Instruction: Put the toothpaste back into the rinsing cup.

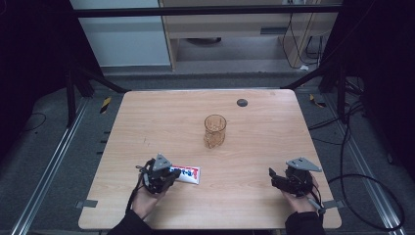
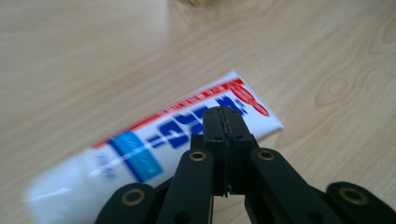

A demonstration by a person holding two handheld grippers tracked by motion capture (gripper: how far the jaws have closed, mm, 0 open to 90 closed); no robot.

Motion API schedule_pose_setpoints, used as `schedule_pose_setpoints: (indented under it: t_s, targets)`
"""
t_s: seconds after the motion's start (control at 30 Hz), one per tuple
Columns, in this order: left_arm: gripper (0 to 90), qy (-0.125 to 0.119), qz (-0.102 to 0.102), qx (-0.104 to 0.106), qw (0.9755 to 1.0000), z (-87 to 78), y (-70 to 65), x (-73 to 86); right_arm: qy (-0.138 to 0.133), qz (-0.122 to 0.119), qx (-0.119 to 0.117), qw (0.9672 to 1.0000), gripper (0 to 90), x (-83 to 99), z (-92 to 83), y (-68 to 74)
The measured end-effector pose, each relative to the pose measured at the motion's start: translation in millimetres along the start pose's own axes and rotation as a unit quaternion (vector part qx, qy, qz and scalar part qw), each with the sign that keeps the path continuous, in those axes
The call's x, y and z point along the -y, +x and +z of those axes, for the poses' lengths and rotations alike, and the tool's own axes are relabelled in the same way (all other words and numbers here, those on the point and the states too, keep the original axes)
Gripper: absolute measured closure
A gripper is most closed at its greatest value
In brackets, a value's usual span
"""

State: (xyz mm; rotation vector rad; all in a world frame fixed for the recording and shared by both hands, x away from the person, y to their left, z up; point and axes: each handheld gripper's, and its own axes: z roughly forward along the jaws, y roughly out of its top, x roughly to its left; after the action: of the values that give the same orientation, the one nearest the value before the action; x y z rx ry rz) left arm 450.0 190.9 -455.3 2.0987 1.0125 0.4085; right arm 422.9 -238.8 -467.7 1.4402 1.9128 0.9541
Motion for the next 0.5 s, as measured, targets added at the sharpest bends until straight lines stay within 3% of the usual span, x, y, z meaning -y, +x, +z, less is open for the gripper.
schedule_pose_setpoints:
  t_s: [0.13,0.3,0.4,0.5]
  targets:
    - [89.1,-0.006,-0.015,-0.019,0.9997,-6.9,19.2,-8.9,0.0,-0.001,0.001,1.0,26.8,0.0,0.3,1.3]
    - [89.1,0.023,-0.021,-0.057,0.9979,0.6,41.7,-13.9,-0.004,-0.002,0.005,1.0,27.2,0.0,0.1,0.9]
    - [89.2,0.037,-0.025,-0.056,0.9975,9.1,49.8,-13.4,-0.004,-0.002,0.006,1.0,27.2,0.3,0.2,0.3]
    - [89.2,0.054,-0.014,-0.054,0.997,17.9,52.0,-13.2,-0.004,-0.001,0.005,1.0,27.1,0.4,0.3,0.4]
